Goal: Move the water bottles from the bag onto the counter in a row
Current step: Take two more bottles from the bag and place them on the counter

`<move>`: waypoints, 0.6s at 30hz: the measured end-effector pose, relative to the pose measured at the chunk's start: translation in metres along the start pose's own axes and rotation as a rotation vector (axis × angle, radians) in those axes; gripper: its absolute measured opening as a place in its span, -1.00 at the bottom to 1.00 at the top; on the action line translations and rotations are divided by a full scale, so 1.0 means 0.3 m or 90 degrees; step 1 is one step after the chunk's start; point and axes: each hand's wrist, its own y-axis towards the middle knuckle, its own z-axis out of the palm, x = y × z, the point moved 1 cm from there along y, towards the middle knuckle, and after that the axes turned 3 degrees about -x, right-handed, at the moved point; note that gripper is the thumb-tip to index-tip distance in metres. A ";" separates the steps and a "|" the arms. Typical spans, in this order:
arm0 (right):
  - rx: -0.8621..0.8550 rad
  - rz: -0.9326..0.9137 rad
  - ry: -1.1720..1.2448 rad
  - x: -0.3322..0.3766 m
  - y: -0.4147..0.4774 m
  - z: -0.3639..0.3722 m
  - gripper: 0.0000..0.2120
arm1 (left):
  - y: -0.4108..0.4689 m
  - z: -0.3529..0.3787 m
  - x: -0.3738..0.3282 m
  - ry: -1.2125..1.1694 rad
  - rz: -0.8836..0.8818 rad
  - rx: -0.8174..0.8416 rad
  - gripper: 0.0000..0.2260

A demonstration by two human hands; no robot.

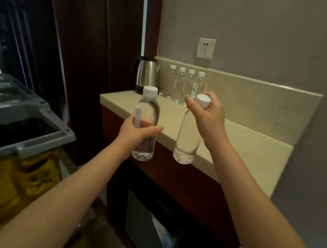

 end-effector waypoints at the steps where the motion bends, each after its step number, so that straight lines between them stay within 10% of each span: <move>1: -0.010 -0.014 -0.008 -0.002 0.051 0.018 -0.76 | 0.057 0.007 -0.015 0.003 0.008 0.002 -0.52; 18: -0.273 -0.007 -0.218 -0.399 0.824 0.228 -0.76 | 1.168 0.288 0.078 -0.051 0.064 0.213 -0.47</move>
